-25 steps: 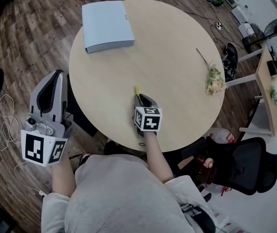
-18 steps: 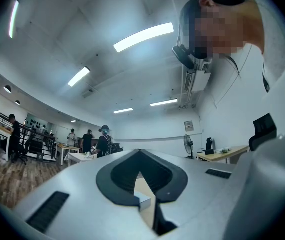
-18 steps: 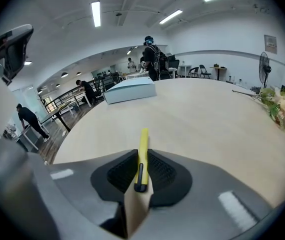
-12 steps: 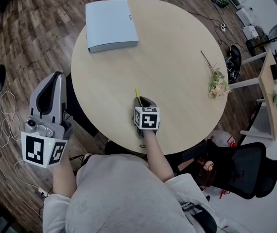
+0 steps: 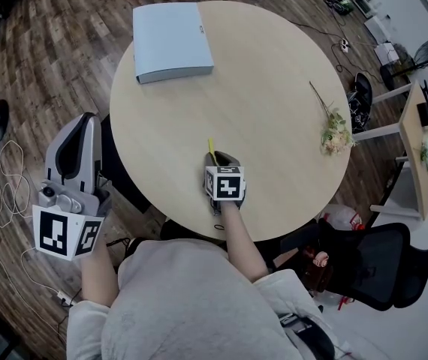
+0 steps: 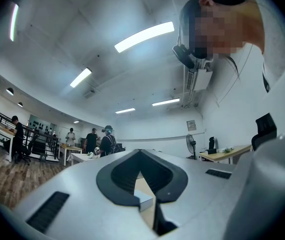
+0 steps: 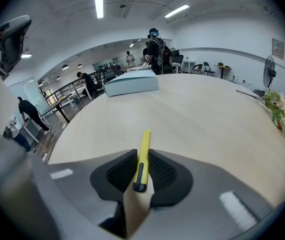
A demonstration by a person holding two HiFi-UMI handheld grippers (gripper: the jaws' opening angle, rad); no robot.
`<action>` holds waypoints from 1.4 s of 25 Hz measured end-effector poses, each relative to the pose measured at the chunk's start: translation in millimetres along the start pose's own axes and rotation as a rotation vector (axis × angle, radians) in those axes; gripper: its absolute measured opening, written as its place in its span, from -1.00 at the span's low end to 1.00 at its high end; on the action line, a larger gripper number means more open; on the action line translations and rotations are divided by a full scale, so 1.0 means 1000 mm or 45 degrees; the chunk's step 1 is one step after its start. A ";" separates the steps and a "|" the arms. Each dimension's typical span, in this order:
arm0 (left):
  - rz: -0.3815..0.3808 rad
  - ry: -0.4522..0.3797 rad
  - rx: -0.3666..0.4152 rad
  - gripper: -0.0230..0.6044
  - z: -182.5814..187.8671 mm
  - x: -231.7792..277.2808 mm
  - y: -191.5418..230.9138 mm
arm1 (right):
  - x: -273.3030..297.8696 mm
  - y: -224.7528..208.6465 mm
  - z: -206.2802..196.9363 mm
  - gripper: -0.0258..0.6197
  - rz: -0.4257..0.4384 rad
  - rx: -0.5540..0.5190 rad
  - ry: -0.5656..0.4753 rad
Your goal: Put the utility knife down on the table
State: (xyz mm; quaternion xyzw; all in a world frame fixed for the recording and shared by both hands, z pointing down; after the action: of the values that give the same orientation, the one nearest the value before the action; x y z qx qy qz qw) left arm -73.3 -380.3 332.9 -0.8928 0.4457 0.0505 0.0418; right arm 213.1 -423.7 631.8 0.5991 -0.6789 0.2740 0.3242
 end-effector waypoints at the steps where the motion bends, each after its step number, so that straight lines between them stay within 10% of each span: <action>1: 0.000 -0.002 0.001 -0.91 0.001 -0.001 0.000 | -0.001 0.000 0.000 -0.67 0.003 0.001 -0.004; 35: -0.385 -0.171 -0.015 -0.91 0.053 -0.054 -0.021 | -0.214 0.015 0.028 -0.89 -0.281 0.256 -0.684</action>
State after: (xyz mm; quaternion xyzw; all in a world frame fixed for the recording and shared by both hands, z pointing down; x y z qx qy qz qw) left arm -91.1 -318.7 288.0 -0.9446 0.3020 0.1057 0.0733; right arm 210.5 -306.5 449.7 0.7494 -0.6406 0.1345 0.1000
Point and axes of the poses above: the fingertips, and each gripper's own axes: x forward along the fingers, y to its left, z out of its top, the point moved 8 cm from there along -x, backward along the fingers, and after that the axes turned 14 degrees about -z, right-handed, at the moved point
